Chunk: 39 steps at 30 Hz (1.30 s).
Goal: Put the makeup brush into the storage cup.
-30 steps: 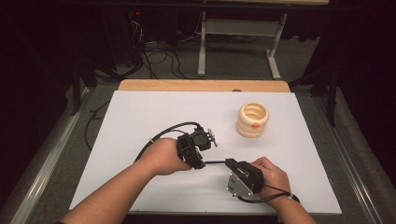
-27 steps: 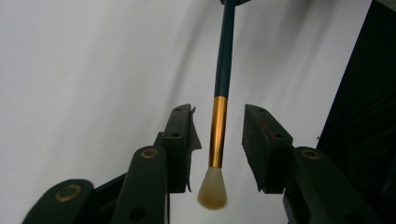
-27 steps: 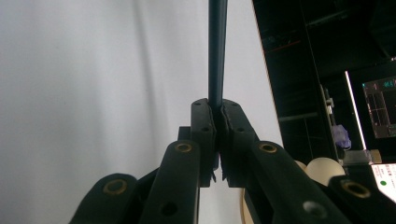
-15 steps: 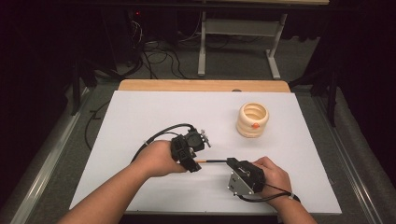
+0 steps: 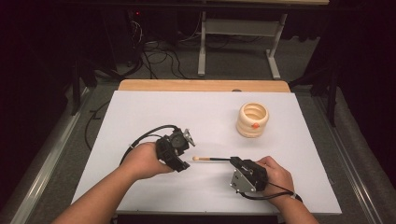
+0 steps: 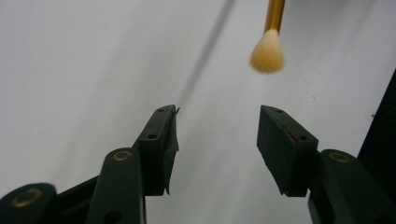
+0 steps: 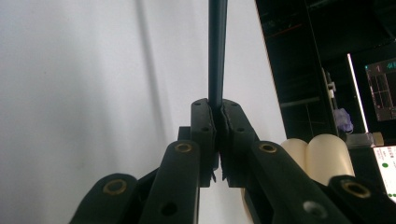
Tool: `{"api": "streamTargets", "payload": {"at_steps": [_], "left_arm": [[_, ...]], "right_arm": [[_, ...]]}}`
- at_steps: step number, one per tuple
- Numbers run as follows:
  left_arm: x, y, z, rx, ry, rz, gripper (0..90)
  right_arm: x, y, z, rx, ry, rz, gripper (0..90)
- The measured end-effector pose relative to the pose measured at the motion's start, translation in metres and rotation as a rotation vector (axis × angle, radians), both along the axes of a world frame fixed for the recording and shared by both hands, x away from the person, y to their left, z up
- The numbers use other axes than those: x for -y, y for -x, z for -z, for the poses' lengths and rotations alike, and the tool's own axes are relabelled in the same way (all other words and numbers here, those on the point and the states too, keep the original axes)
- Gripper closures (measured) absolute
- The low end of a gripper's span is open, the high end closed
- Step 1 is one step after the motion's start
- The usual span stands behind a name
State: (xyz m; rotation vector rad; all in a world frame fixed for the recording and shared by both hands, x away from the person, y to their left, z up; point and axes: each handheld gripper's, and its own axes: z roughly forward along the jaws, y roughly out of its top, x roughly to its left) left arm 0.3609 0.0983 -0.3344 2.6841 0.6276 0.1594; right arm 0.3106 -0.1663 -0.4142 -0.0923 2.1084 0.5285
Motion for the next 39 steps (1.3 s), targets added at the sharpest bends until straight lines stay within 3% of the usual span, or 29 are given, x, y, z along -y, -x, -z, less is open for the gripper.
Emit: {"api": "streamTargets", "payload": {"at_steps": [7, 9, 15, 17, 22, 25, 28, 31, 32, 33, 34, 35, 36, 39], "left_arm": [[-0.013, -0.002, 0.009, -0.004, 0.011, -0.035, 46.5], [-0.017, -0.001, 0.013, -0.006, 0.018, -0.046, 46.7], [-0.028, 0.001, 0.032, -0.012, 0.022, -0.079, 46.3], [-0.032, 0.002, 0.036, -0.013, 0.041, -0.100, 46.5], [-0.037, 0.010, 0.046, 0.068, 0.151, -0.138, 44.3], [-0.041, 0.010, 0.051, 0.088, 0.185, -0.162, 44.2], [-0.046, 0.012, 0.057, 0.111, 0.276, -0.185, 44.5], [-0.048, 0.015, 0.062, 0.148, 0.319, -0.196, 43.8], [-0.050, 0.015, 0.065, 0.168, 0.354, -0.213, 42.0], [-0.050, 0.015, 0.065, 0.168, 0.354, -0.213, 41.6], [-0.052, 0.016, 0.068, 0.193, 0.400, -0.238, 40.7], [-0.052, 0.016, 0.068, 0.193, 0.400, -0.238, 40.4], [-0.055, 0.018, 0.072, 0.210, 0.442, -0.262, 39.9], [-0.056, 0.020, 0.077, 0.230, 0.472, -0.280, 39.1]], "right_arm": [[0.002, -0.003, -0.001, -0.002, 0.011, -0.004, 87.5], [0.003, -0.002, 0.000, -0.009, -0.007, 0.022, 87.5], [0.004, -0.001, 0.000, -0.009, -0.009, 0.025, 87.5], [0.004, -0.001, 0.000, -0.010, -0.009, 0.027, 87.5], [0.005, -0.003, 0.001, -0.018, -0.011, 0.035, 87.5], [0.006, -0.004, 0.002, -0.020, -0.015, 0.044, 87.5], [0.007, -0.004, 0.002, -0.025, -0.022, 0.051, 87.4], [0.008, -0.006, 0.003, -0.033, -0.035, 0.057, 87.4], [0.009, -0.007, 0.004, -0.038, -0.040, 0.061, 87.4], [0.009, -0.007, 0.004, -0.038, -0.040, 0.061, 87.4], [0.009, -0.008, 0.004, -0.047, -0.052, 0.068, 87.4], [0.009, -0.008, 0.004, -0.047, -0.052, 0.068, 87.4], [0.011, -0.009, 0.004, -0.070, -0.090, 0.074, 87.4], [0.012, -0.010, 0.004, -0.090, -0.120, 0.089, 87.4]]}}
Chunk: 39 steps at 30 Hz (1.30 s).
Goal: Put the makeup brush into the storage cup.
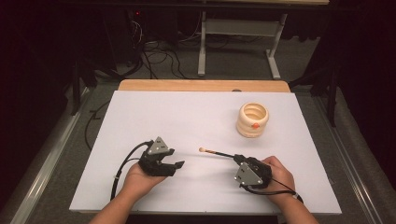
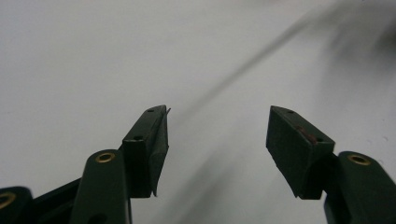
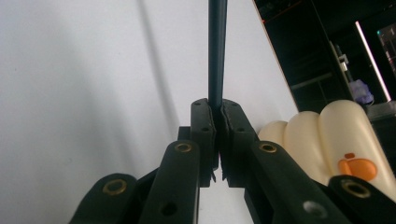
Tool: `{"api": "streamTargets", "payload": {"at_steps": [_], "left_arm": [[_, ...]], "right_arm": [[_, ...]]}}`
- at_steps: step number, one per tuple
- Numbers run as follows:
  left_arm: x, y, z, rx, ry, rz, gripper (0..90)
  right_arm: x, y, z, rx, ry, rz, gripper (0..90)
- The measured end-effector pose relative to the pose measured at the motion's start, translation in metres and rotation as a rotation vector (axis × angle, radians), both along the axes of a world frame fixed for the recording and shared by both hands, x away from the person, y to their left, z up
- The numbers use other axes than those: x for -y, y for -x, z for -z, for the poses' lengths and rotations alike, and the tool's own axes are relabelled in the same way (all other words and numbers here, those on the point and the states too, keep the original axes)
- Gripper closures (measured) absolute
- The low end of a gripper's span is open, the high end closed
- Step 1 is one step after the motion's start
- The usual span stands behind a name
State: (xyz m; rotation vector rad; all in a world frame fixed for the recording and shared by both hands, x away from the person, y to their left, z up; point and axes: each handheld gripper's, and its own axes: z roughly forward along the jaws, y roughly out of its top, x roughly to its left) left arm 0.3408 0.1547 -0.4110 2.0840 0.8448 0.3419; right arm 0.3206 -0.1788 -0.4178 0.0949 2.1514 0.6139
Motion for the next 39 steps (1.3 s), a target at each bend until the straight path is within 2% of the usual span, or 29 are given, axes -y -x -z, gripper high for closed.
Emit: {"api": "streamTargets", "payload": {"at_steps": [1, 2, 3, 4, 5, 6, 7, 8, 10, 11, 12, 13, 14, 15, 16, 17, 18, 19, 26, 28, 29, 32, 33, 35, 39], "left_arm": [[-0.003, 0.001, 0.005, 0.011, 0.031, -0.018, 38.1], [-0.003, 0.001, 0.005, 0.011, 0.031, -0.018, 36.6], [-0.006, 0.002, 0.007, 0.010, 0.064, -0.033, 35.8], [-0.006, 0.002, 0.007, 0.010, 0.064, -0.033, 35.2], [-0.008, 0.002, 0.008, 0.012, 0.089, -0.042, 35.2], [-0.011, 0.002, 0.008, 0.026, 0.101, -0.051, 33.7], [-0.012, 0.003, 0.008, 0.037, 0.108, -0.062, 31.3], [-0.014, 0.003, 0.009, 0.042, 0.118, -0.073, 31.3], [-0.019, 0.003, 0.013, 0.027, 0.148, -0.092, 29.0], [-0.021, 0.002, 0.016, 0.014, 0.162, -0.102, 27.5], [-0.021, 0.002, 0.016, 0.014, 0.162, -0.102, 26.3], [-0.022, 0.002, 0.018, 0.008, 0.186, -0.118, 25.2], [-0.022, 0.002, 0.018, 0.008, 0.186, -0.118, 24.2], [-0.022, 0.002, 0.018, 0.017, 0.189, -0.120, 22.9], [-0.022, 0.002, 0.018, 0.017, 0.189, -0.120, 21.8], [-0.021, 0.002, 0.018, 0.021, 0.198, -0.120, 21.1], [-0.021, 0.002, 0.018, 0.021, 0.198, -0.120, 20.6], [-0.022, 0.001, 0.017, 0.021, 0.202, -0.124, 19.7], [-0.024, 0.001, 0.016, 0.034, 0.213, -0.140, 16.6], [-0.023, 0.001, 0.016, 0.037, 0.211, -0.142, 16.3], [-0.024, 0.002, 0.016, 0.038, 0.211, -0.138, 16.2], [-0.024, 0.002, 0.015, 0.042, 0.220, -0.142, 16.1], [-0.024, 0.002, 0.015, 0.044, 0.220, -0.140, 16.2], [-0.024, 0.002, 0.015, 0.043, 0.220, -0.141, 16.2], [-0.023, 0.002, 0.016, 0.041, 0.221, -0.137, 16.1]], "right_arm": [[0.001, -0.001, 0.001, -0.009, -0.014, 0.012, 87.4], [0.001, -0.001, 0.001, -0.009, -0.014, 0.012, 87.4], [0.001, -0.002, 0.003, -0.017, -0.031, 0.019, 87.4], [0.001, -0.002, 0.003, -0.017, -0.031, 0.019, 87.4], [0.001, -0.003, 0.003, -0.032, -0.043, 0.027, 87.4], [0.001, -0.004, 0.003, -0.037, -0.052, 0.028, 87.4], [0.002, -0.007, 0.004, -0.049, -0.081, 0.044, 87.4], [0.002, -0.007, 0.004, -0.049, -0.081, 0.044, 87.4], [0.004, -0.010, 0.004, -0.070, -0.123, 0.071, 87.4], [0.007, -0.011, 0.004, -0.091, -0.163, 0.091, 87.3], [0.007, -0.011, 0.004, -0.091, -0.163, 0.091, 87.3], [0.010, -0.014, 0.004, -0.126, -0.218, 0.113, 87.2], [0.010, -0.014, 0.004, -0.126, -0.218, 0.113, 87.2], [0.014, -0.016, 0.004, -0.158, -0.275, 0.130, 87.3], [0.014, -0.016, 0.004, -0.158, -0.275, 0.130, 87.3], [0.016, -0.018, 0.005, -0.187, -0.320, 0.148, 87.2], [0.016, -0.018, 0.005, -0.187, -0.320, 0.148, 87.2], [0.018, -0.020, 0.005, -0.209, -0.343, 0.164, 87.3], [0.022, -0.022, 0.005, -0.243, -0.403, 0.182, 87.2], [0.023, -0.023, 0.004, -0.265, -0.430, 0.190, 87.2], [0.024, -0.023, 0.004, -0.292, -0.464, 0.202, 87.3], [0.024, -0.022, 0.004, -0.301, -0.482, 0.200, 87.2], [0.024, -0.021, 0.003, -0.317, -0.511, 0.206, 87.2], [0.024, -0.021, 0.002, -0.322, -0.522, 0.206, 87.3], [0.026, -0.022, 0.002, -0.375, -0.594, 0.230, 87.2]]}}
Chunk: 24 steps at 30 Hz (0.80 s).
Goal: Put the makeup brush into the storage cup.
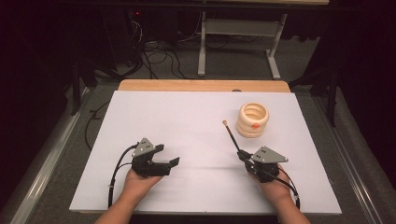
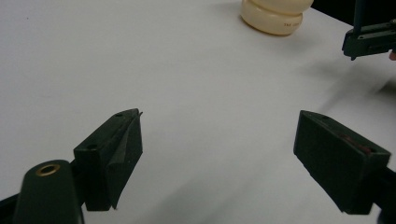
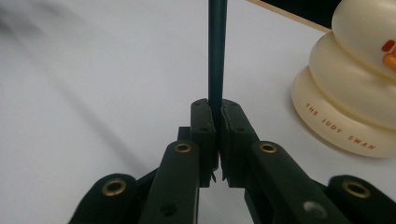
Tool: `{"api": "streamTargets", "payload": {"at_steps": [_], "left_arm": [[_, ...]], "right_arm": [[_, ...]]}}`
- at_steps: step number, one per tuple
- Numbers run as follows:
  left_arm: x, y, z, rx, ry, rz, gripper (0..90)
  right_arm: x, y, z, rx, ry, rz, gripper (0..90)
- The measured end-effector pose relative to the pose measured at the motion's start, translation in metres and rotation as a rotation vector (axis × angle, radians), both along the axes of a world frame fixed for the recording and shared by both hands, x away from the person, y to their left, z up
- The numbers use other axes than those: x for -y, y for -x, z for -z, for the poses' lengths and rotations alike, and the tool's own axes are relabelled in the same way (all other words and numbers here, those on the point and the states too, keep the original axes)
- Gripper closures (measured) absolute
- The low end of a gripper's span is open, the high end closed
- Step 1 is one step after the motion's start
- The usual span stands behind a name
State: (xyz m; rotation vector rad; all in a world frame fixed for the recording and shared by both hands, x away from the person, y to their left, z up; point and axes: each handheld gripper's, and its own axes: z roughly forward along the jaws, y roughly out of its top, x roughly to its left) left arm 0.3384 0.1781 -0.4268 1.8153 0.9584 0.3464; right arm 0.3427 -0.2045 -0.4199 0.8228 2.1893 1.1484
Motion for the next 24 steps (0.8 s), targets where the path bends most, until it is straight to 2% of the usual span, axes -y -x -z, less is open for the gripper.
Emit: {"api": "streamTargets", "payload": {"at_steps": [6, 7, 8, 10, 15, 18, 21, 22, 23, 24], "left_arm": [[0.000, 0.001, 0.000, 0.006, 0.008, 0.005, 15.8], [0.000, 0.001, -0.001, 0.008, 0.010, 0.006, 15.8], [-0.001, 0.001, -0.001, 0.011, 0.014, 0.009, 15.4], [0.000, 0.002, -0.001, 0.015, 0.023, 0.013, 15.2], [0.000, 0.002, -0.002, 0.025, 0.023, 0.017, 15.2], [-0.001, 0.001, 0.000, 0.011, 0.018, 0.005, 14.3], [-0.001, 0.002, 0.000, 0.015, 0.019, 0.003, 13.7], [0.000, 0.002, -0.001, 0.016, 0.028, 0.010, 13.7], [0.000, 0.002, -0.001, 0.016, 0.028, 0.010, 13.6], [0.001, 0.003, -0.002, 0.020, 0.026, 0.013, 13.6]], "right_arm": [[0.001, -0.001, 0.000, -0.040, -0.056, 0.014, 87.3], [0.002, -0.002, 0.000, -0.044, -0.071, 0.016, 87.3], [0.003, -0.003, 0.000, -0.068, -0.104, 0.016, 87.3], [0.004, -0.003, 0.000, -0.078, -0.115, 0.018, 87.4], [0.003, -0.003, -0.001, -0.063, -0.111, 0.002, 87.4], [0.000, -0.002, -0.004, -0.054, -0.125, -0.019, 87.5], [-0.002, -0.002, -0.007, -0.054, -0.144, -0.021, 87.4], [-0.006, -0.002, -0.010, -0.041, -0.150, -0.033, 87.5], [-0.006, -0.002, -0.010, -0.041, -0.150, -0.033, 87.5], [-0.011, 0.001, -0.012, -0.022, -0.131, -0.046, 87.5]]}}
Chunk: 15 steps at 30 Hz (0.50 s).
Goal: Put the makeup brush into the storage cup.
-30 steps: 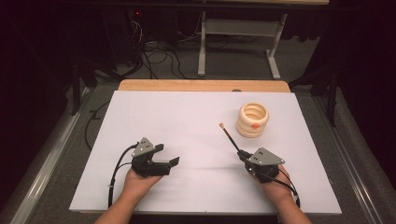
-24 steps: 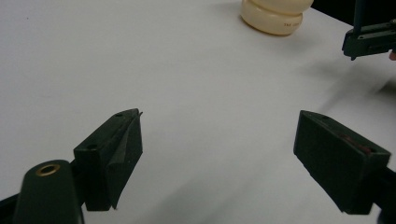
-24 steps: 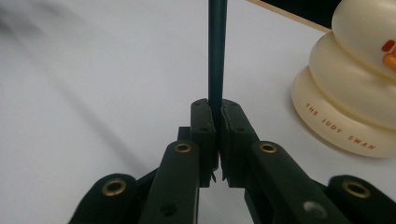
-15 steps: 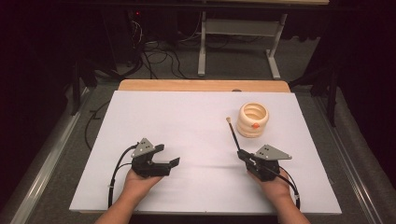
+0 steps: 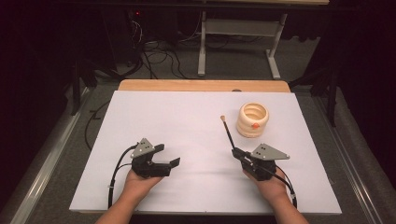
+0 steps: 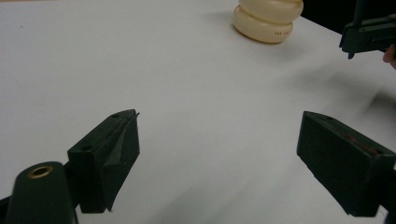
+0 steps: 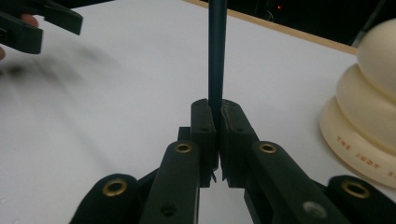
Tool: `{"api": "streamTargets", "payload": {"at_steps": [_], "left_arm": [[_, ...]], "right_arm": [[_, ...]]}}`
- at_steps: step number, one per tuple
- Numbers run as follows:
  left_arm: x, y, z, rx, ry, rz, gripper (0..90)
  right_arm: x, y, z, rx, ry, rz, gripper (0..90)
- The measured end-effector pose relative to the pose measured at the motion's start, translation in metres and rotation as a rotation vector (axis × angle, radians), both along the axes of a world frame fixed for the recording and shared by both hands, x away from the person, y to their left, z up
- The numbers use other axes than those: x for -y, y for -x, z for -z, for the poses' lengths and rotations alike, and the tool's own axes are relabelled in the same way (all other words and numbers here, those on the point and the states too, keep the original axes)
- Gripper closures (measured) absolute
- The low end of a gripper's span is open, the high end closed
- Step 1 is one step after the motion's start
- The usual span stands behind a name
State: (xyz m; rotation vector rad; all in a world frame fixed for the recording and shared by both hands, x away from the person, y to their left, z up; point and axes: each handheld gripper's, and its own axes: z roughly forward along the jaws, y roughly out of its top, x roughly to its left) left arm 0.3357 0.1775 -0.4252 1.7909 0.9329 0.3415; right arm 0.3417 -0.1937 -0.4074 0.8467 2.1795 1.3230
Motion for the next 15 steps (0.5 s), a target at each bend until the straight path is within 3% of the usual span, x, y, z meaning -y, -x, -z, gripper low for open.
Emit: {"api": "streamTargets", "payload": {"at_steps": [15], "left_arm": [[0.002, 0.002, -0.002, 0.010, 0.010, 0.022, 11.2]], "right_arm": [[-0.022, 0.004, -0.010, 0.058, -0.017, -0.052, 87.5]]}}
